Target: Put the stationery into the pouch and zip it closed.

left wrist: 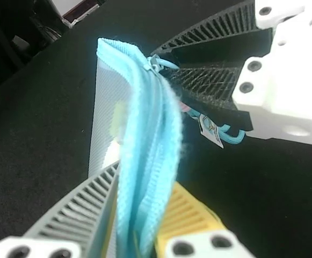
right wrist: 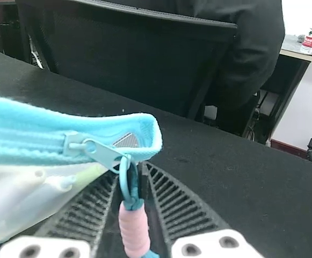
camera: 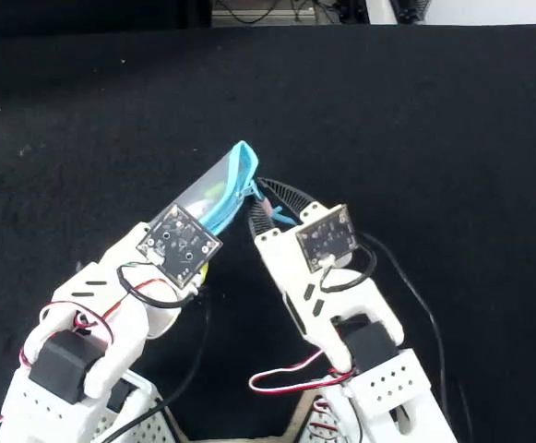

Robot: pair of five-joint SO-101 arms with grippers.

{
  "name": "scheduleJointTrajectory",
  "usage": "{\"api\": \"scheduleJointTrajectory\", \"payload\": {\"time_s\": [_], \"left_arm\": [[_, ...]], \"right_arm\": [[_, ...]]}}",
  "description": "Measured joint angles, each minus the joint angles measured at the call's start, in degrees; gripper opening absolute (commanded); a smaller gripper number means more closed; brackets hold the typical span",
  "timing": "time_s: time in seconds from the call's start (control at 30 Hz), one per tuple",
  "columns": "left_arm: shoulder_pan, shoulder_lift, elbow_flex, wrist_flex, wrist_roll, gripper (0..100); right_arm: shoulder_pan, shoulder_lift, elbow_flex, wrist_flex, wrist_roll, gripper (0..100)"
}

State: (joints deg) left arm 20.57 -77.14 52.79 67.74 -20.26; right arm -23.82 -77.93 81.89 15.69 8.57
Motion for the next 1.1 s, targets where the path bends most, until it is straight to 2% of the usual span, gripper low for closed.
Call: {"api": "scheduleJointTrajectory", "payload": {"time_s": [0.37,0.73,1.1], "left_arm": [[0.0,0.0,0.4,0.0,0.0,3],[-0.1,0.0,0.7,0.0,0.0,3],[-0.1,0.1,1.4,0.0,0.0,3]], "right_arm": [[0.2,10.6,-6.2,0.0,0.0,1.1],[1.3,10.9,-6.4,0.0,0.0,1.1],[3.4,12.3,-4.1,-6.5,0.2,1.1]]}}
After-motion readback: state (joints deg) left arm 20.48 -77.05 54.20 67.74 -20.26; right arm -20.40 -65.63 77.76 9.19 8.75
